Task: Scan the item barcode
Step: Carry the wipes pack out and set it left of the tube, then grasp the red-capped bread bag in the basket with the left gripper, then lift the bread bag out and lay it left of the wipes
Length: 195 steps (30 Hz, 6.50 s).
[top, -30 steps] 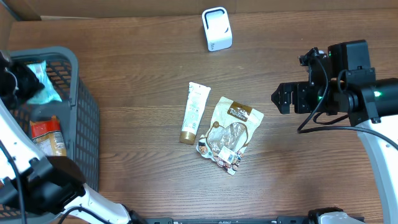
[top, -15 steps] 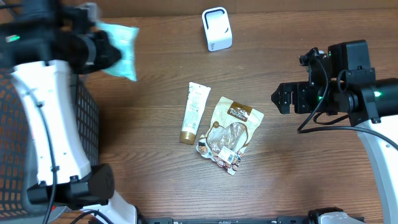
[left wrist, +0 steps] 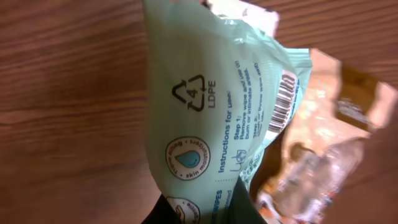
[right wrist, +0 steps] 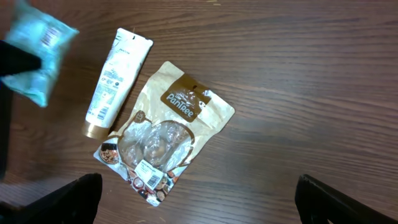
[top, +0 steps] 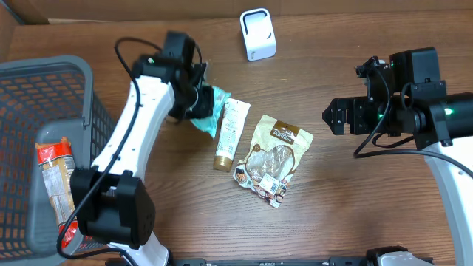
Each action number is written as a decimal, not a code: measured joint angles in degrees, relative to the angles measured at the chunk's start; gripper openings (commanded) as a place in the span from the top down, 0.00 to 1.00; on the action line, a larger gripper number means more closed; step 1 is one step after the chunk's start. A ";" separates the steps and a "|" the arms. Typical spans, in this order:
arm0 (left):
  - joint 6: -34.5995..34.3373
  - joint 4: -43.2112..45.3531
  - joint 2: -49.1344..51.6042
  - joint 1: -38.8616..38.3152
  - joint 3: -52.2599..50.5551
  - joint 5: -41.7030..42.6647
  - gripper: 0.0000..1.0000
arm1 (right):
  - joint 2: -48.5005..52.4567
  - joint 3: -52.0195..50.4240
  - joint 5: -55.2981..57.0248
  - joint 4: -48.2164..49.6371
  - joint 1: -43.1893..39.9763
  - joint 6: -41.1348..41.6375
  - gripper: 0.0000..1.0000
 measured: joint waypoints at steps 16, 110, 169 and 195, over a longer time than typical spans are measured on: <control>-8.96 18.60 0.00 -0.70 -22.05 -3.58 0.96 | 0.00 0.00 0.02 0.24 -0.02 0.02 0.00; 14.95 13.97 -1.55 55.95 -20.55 -24.98 0.96 | 0.00 0.00 0.02 0.26 -0.02 0.00 0.00; 0.70 -15.98 2.45 3.89 24.00 1.46 0.96 | 0.00 0.00 0.00 0.00 0.00 0.02 0.00; -5.35 1.97 0.09 4.04 -4.44 4.72 0.00 | 0.00 0.00 0.02 -0.66 0.00 -0.02 0.00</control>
